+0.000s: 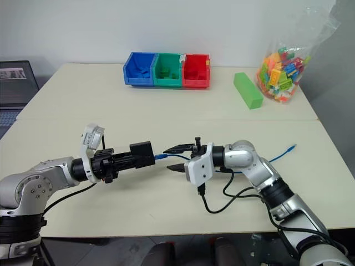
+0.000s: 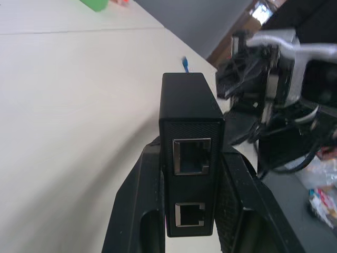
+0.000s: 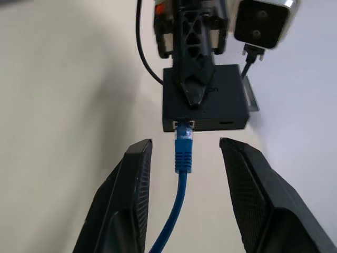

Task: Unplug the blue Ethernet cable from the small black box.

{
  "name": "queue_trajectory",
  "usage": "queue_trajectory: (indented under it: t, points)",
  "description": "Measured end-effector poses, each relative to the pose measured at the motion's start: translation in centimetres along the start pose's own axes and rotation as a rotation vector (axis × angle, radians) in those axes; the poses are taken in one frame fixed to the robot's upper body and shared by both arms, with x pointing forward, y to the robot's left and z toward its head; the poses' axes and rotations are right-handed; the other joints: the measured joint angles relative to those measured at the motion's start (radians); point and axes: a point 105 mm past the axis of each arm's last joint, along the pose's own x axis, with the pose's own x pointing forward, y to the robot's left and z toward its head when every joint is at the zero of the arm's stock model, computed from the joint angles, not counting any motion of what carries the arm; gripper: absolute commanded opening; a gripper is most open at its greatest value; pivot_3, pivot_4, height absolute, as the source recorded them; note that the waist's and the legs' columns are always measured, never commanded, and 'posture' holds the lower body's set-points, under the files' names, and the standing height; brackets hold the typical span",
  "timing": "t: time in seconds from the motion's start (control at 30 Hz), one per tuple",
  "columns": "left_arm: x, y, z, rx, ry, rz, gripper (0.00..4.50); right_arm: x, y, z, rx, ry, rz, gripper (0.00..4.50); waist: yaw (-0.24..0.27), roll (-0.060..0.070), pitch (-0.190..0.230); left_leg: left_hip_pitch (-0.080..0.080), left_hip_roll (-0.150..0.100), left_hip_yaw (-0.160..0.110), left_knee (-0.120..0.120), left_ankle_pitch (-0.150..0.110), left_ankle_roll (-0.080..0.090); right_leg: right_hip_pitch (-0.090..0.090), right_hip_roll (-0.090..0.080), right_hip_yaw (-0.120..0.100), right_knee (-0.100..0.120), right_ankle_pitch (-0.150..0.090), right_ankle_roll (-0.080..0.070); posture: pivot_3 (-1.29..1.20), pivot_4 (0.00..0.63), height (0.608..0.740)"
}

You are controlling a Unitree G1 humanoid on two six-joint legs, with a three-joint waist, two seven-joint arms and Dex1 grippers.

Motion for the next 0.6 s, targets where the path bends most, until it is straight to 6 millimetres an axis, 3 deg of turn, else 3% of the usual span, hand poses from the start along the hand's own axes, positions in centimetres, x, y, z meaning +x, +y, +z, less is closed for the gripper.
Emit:
queue_trajectory:
  t: [0.13,0.33,0.6]
  points:
    - [0.5,-1.0,-0.1,0.039,0.029,-0.071,0.78,-0.4,-0.8,0.4,0.412,-0.03,-0.037,2.11,0.001,0.0,0.0,0.0,0.0,-0.002,0.0,0.0,0.0,0.0,0.0,0.0,0.001,0.0,0.0,0.0,0.15,0.74]
    - [1.1,-1.6,0.8,0.073,0.018,-0.117,0.78,-0.3,0.5,0.6,0.82,-0.063,0.004,2.11,0.001,0.0,0.0,-0.001,-0.001,-0.003,0.0,0.0,0.0,0.0,0.001,-0.001,0.001,-0.001,-0.001,0.0,0.15,0.74]
    - [1.4,-2.3,1.0,0.086,0.022,-0.162,0.78,-0.5,0.6,0.8,1.004,-0.072,-0.011,2.11,-0.003,0.0,0.0,-0.001,-0.001,-0.002,0.0,0.0,0.0,-0.001,0.001,-0.002,0.001,-0.001,0.0,0.0,0.15,0.74]
